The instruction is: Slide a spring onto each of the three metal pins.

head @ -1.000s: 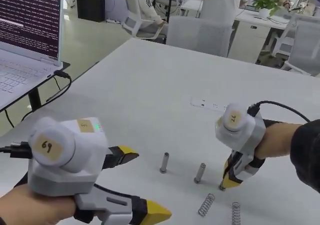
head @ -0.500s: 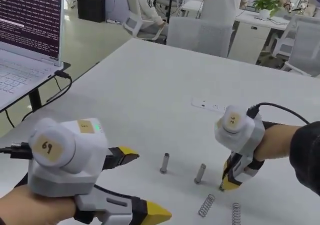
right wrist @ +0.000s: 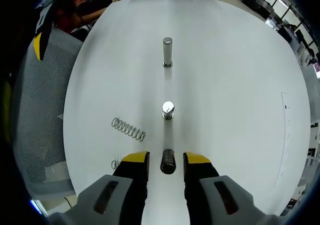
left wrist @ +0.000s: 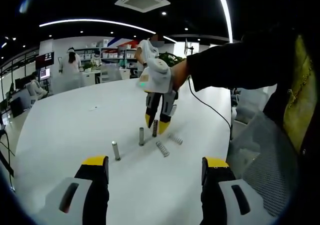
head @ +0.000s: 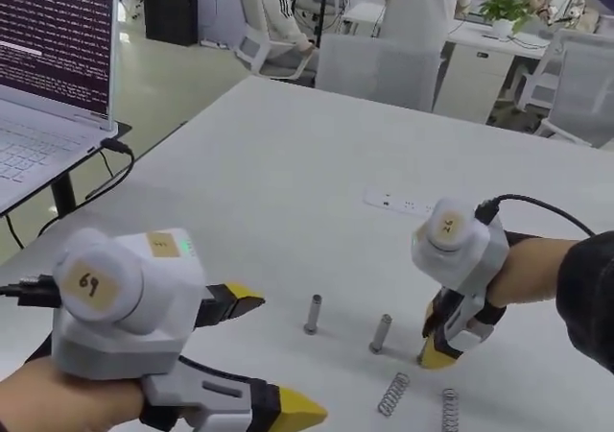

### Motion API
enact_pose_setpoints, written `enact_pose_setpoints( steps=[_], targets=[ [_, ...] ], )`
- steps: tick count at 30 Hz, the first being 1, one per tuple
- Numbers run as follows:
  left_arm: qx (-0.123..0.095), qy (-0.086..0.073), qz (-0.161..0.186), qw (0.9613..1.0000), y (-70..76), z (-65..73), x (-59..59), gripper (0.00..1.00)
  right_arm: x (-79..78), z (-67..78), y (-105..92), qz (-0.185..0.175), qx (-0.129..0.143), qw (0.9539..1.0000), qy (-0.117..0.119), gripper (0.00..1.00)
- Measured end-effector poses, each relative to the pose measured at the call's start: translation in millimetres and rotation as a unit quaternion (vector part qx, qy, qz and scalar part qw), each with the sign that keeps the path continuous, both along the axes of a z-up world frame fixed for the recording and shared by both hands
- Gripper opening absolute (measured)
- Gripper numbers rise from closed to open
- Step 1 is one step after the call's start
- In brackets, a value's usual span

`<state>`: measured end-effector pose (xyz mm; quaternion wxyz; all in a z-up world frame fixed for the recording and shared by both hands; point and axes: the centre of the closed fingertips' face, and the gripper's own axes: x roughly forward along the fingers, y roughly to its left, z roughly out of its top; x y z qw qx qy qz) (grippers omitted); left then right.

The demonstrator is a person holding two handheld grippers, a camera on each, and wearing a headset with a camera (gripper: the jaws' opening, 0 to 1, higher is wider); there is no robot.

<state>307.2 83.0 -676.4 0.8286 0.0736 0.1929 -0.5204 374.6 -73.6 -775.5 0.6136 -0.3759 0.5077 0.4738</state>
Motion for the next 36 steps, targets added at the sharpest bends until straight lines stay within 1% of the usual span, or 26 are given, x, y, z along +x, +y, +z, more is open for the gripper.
enact_pose_setpoints(
  steps=[6,16,19,24,31,36],
  targets=[
    [0.0,-0.002,0.0,1.0,-0.3,1.2,-0.4,0.72,1.6,7.3,-1.1,-0.008,0.007,0.9999,-0.01,0.29],
    [0.0,-0.004,-0.004,1.0,-3.3,3.4,-1.0,0.72,0.5,20.5,2.6,-0.016,0.024,0.9993,-0.023,0.29],
    [0.0,-0.004,-0.006,1.0,-4.4,3.8,-1.5,0.72,0.6,24.5,3.3,-0.015,0.026,0.9991,-0.029,0.29],
    [0.0,-0.004,-0.007,1.0,-6.0,3.7,-2.4,0.72,-3.1,31.9,4.5,-0.011,0.029,0.9989,-0.037,0.29],
    [0.002,-0.004,-0.008,1.0,-8.0,4.3,-3.6,0.72,-6.9,42.4,5.4,-0.014,0.041,0.9979,-0.048,0.3],
    [0.003,-0.003,-0.01,0.9999,-9.7,3.6,-5.6,0.71,-10.6,51.3,5.2,-0.01,0.042,0.9974,-0.058,0.3]
  ],
)
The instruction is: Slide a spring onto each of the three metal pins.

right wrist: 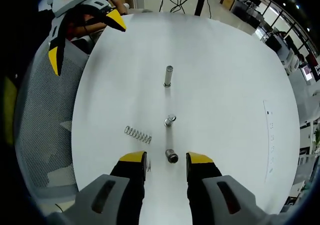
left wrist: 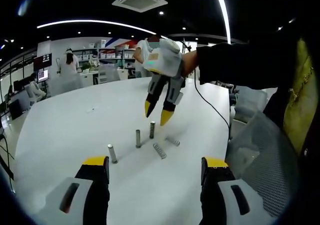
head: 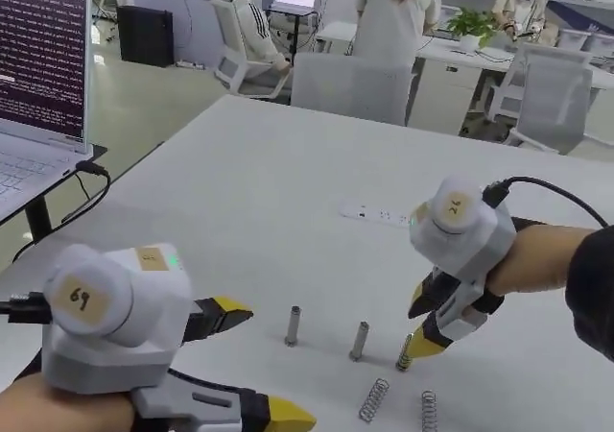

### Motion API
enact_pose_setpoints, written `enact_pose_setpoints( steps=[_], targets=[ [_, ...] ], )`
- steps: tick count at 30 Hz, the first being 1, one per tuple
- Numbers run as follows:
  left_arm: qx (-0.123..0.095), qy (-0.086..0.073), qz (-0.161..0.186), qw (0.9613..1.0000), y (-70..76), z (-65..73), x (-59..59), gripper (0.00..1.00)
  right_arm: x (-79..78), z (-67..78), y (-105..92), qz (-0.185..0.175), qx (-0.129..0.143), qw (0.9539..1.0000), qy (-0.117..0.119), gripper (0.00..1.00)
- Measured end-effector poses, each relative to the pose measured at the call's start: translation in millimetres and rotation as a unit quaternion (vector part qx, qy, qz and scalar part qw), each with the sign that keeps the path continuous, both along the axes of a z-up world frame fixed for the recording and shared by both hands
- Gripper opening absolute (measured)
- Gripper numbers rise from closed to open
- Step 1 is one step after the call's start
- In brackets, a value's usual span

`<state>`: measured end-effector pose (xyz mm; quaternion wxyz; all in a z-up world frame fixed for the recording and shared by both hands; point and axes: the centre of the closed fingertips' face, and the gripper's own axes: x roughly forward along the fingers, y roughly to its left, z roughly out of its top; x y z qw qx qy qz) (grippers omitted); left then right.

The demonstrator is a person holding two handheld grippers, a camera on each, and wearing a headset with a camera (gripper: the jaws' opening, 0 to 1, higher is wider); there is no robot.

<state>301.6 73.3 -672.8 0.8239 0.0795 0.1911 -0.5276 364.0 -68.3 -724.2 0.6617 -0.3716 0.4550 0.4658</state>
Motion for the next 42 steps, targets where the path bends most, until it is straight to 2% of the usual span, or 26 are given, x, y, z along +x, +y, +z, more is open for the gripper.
enact_pose_setpoints(
  steps=[11,30,35,38,42],
  targets=[
    [0.001,0.003,-0.005,1.0,-6.2,-1.7,-2.4,0.71,-11.1,18.9,-3.7,0.003,0.003,0.9998,-0.02,0.3],
    [0.006,0.006,-0.017,0.9998,-17.6,-1.6,-6.3,0.7,-40.8,35.2,-6.0,0.004,0.013,0.999,-0.044,0.31],
    [0.005,0.011,-0.023,0.9997,-22.9,-4.0,-9.7,0.69,-49.7,38.0,-8.2,-0.004,0.018,0.9987,-0.047,0.31],
    [0.017,0.013,-0.034,0.9992,-27.7,-10.3,-14.9,0.7,-55.0,38.9,-10.2,-0.007,0.02,0.9986,-0.048,0.31],
    [0.023,0.012,-0.043,0.9987,-32.3,-12.0,-16.7,0.7,-59.8,40.2,-13.1,-0.013,0.022,0.9984,-0.051,0.31]
  ],
)
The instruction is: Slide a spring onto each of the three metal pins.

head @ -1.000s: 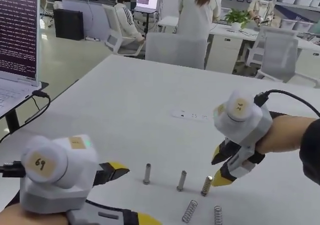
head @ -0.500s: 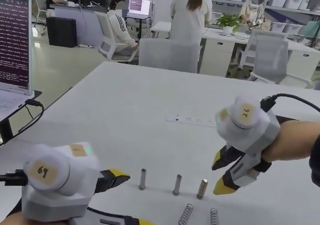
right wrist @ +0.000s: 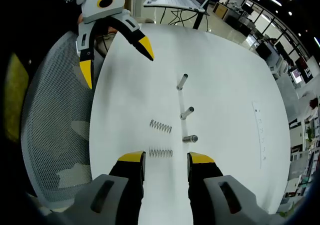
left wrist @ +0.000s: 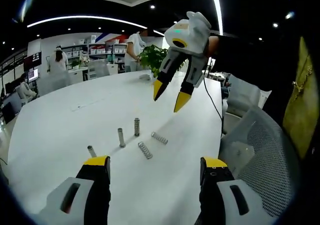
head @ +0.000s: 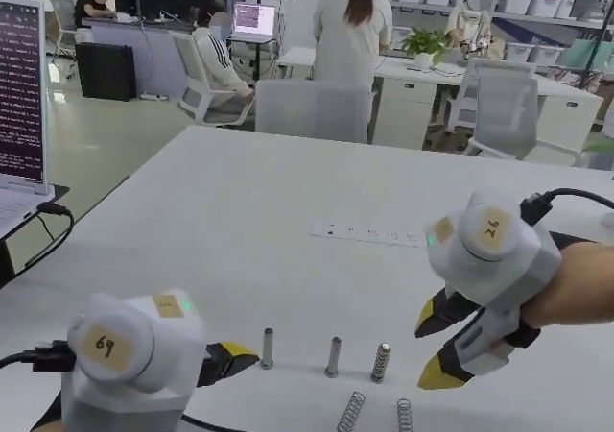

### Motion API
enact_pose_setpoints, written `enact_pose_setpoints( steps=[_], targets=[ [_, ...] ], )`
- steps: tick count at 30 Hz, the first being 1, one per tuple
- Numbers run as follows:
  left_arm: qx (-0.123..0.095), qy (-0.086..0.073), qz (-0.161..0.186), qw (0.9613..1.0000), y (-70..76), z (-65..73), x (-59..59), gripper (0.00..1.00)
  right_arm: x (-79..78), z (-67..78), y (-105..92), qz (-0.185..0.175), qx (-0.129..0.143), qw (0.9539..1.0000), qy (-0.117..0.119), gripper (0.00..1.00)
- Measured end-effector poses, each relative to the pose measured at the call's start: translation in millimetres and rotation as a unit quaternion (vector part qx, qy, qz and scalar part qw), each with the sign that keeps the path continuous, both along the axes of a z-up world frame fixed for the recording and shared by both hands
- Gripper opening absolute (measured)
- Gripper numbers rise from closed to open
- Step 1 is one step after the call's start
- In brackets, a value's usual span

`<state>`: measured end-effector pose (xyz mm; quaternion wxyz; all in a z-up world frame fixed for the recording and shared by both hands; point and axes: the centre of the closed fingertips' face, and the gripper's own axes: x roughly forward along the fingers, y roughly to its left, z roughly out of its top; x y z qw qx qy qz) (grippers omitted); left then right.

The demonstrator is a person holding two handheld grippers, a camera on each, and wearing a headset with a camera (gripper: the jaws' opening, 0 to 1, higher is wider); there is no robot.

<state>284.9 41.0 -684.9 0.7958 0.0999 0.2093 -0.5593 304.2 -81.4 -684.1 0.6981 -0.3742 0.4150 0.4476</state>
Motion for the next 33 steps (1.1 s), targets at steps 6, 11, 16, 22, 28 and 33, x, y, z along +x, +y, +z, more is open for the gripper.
enact_pose_setpoints(
  steps=[6,11,16,22,28,33],
  targets=[
    [0.0,0.0,-0.008,1.0,-6.3,0.7,0.0,0.69,-6.8,1.8,-5.1,-0.019,0.021,0.9996,-0.01,0.32],
    [0.001,0.003,-0.009,1.0,-7.8,-0.4,-0.3,0.69,-12.4,0.4,-7.9,-0.046,0.057,0.9972,-0.016,0.33],
    [0.003,0.004,-0.011,0.9999,-8.4,-1.6,-1.1,0.69,-17.4,-1.5,-9.9,-0.07,0.089,0.9934,-0.02,0.33],
    [0.002,0.006,-0.009,0.9999,-8.0,-1.2,-0.5,0.68,-22.8,-0.9,-9.3,-0.093,0.126,0.9872,-0.031,0.35],
    [0.002,0.007,-0.008,0.9999,-9.0,-1.1,0.2,0.68,-26.3,-0.9,-15.8,-0.124,0.155,0.9792,-0.043,0.38],
    [0.003,0.007,-0.007,0.9999,-11.0,-0.8,1.2,0.68,-27.8,2.5,-20.1,-0.143,0.176,0.9725,-0.052,0.39]
  ],
)
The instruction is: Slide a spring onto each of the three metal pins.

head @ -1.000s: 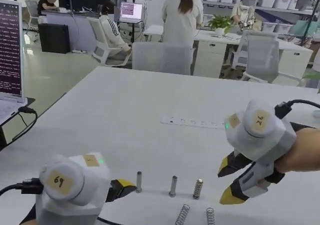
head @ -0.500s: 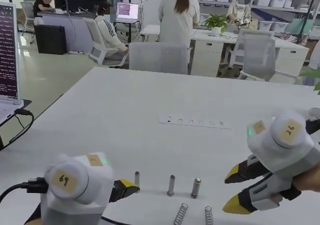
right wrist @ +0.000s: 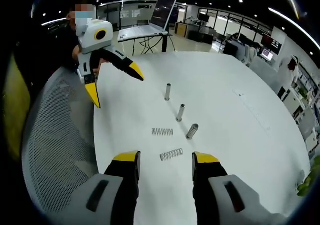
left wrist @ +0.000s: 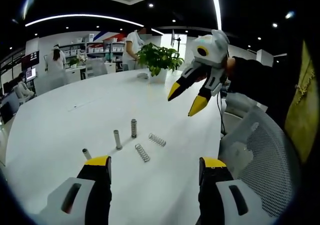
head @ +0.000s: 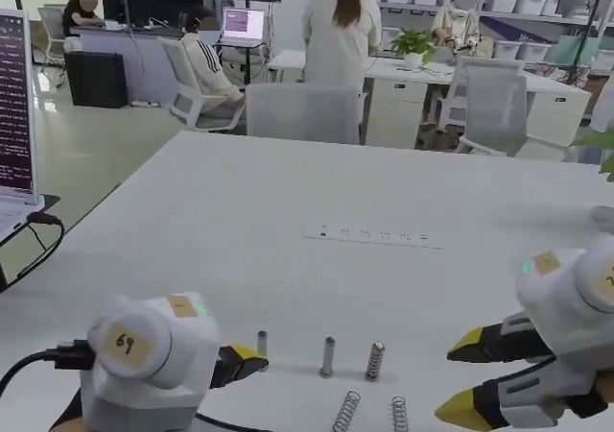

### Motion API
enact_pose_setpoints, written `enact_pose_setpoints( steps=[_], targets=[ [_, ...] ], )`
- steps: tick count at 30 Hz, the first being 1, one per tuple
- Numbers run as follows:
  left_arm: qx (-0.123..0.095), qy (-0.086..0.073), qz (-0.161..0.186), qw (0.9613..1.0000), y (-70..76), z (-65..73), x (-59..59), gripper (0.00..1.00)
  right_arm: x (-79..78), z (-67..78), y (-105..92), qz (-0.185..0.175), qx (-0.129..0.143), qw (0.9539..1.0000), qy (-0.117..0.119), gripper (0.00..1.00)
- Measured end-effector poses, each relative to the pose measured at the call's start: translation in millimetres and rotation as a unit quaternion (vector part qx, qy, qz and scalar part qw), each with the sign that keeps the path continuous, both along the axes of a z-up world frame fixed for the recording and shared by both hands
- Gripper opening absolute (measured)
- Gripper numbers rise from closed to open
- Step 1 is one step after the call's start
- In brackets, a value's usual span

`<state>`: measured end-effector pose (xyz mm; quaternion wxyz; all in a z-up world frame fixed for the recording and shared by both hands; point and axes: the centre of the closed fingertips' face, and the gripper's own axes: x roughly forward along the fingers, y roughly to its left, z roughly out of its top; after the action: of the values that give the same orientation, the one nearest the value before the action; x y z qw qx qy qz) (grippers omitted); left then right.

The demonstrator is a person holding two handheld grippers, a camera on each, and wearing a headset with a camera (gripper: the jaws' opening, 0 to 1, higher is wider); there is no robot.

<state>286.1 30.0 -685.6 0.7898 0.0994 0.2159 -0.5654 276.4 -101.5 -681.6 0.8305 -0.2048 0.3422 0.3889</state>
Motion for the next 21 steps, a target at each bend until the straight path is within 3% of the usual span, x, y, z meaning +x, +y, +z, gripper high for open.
enact_pose_setpoints(
  steps=[15,21],
  targets=[
    [0.009,0.006,0.004,0.9999,-12.9,-7.4,5.8,0.65,0.0,10.3,-3.5,-0.041,0.052,0.9975,-0.025,0.46],
    [0.03,0.005,-0.009,0.9995,-24.0,-17.5,4.3,0.64,-1.2,11.8,-3.9,-0.047,0.063,0.9965,-0.029,0.47]
  ],
)
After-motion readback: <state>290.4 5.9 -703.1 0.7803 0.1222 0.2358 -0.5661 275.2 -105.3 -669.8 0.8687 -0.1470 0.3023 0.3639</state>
